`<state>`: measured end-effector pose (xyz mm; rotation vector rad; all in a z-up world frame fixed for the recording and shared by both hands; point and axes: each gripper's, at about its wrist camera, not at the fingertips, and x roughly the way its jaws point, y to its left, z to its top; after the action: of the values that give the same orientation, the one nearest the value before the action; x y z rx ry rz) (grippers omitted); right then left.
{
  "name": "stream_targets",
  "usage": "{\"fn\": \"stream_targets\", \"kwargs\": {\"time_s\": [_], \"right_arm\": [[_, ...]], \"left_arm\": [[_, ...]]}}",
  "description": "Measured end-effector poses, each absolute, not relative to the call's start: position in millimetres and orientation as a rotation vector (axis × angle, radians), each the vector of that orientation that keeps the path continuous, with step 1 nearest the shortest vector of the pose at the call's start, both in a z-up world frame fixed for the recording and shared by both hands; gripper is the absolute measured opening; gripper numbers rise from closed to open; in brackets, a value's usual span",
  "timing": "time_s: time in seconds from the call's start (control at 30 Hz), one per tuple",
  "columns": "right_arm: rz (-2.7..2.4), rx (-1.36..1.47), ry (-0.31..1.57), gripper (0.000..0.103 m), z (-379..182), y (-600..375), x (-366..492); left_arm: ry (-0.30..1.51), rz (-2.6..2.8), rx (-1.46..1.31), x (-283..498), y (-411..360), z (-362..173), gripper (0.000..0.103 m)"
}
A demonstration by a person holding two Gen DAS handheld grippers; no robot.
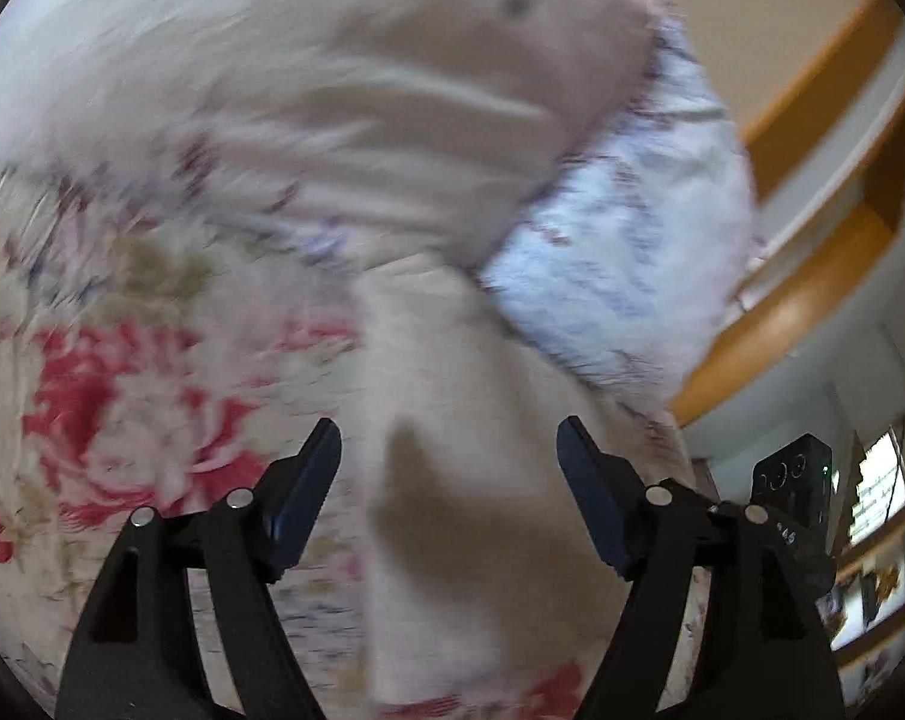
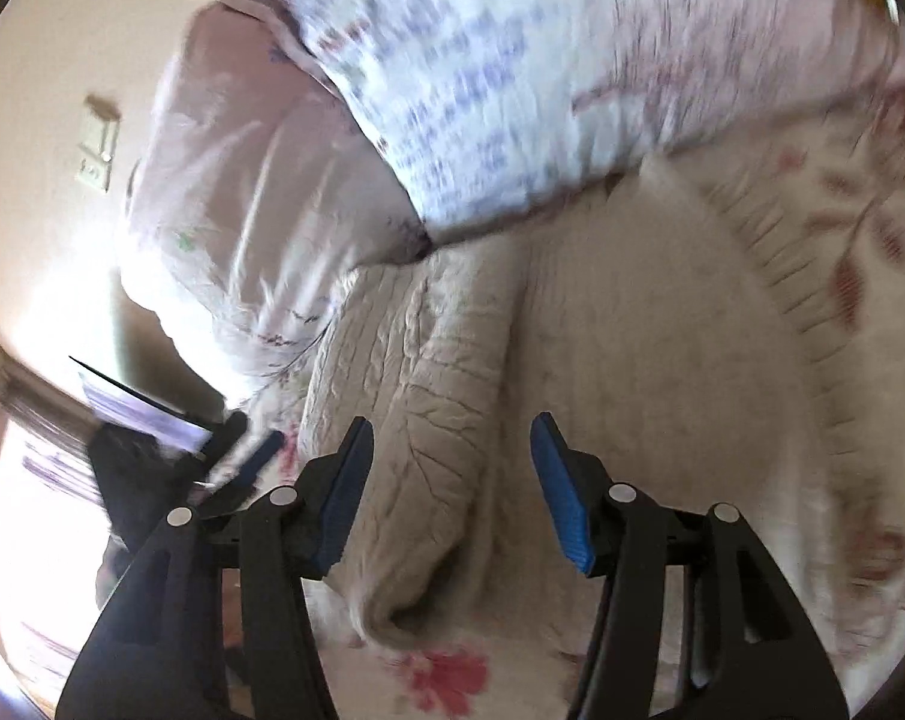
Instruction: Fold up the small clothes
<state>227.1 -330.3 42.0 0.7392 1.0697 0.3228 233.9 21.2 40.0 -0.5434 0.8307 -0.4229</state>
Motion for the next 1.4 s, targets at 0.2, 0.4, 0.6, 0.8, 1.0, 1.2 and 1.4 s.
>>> {"fn": "stream_targets", "kwargs": {"time_s": [0.2, 0.4, 0.6, 0.8, 1.0, 1.2, 1.4], "right_arm": [[0.348, 0.803, 1.171, 0.05, 15.0, -316.7, 246.9], [0.398, 0.858, 1.184, 0.05, 7.9, -307.4, 262.9], [0.349, 0.815, 1.121, 0.019, 4.5, -303.1, 274.8], [0.286, 0.532, 0.997, 0.016, 52.2, -293.8, 262.2], [0.119, 0.292, 0.901, 0.016, 94.9, -319.0, 246.7], [-0.081, 0.282, 1.029, 0.016, 60.3, -374.3, 242.6], [-0.056, 0.307, 0.997, 0.016, 54.7, -376.1, 237.4]], "left_arm": [[0.926, -0.503, -0.587, 237.9, 29.2, 2.3, 0.072], [0.937, -0.589, -0.559, 237.3, 13.1, -5.8, 0.07], [0.923, -0.616, -0.555, 237.1, 2.8, -6.0, 0.074], [0.883, -0.653, -0.649, 234.3, 16.5, -4.2, 0.085], [0.881, -0.653, -0.659, 233.7, 16.1, -5.1, 0.085], [0.885, -0.669, -0.642, 234.4, 8.3, -4.8, 0.085], [0.886, -0.706, -0.624, 233.6, 3.6, -4.4, 0.085]]}}
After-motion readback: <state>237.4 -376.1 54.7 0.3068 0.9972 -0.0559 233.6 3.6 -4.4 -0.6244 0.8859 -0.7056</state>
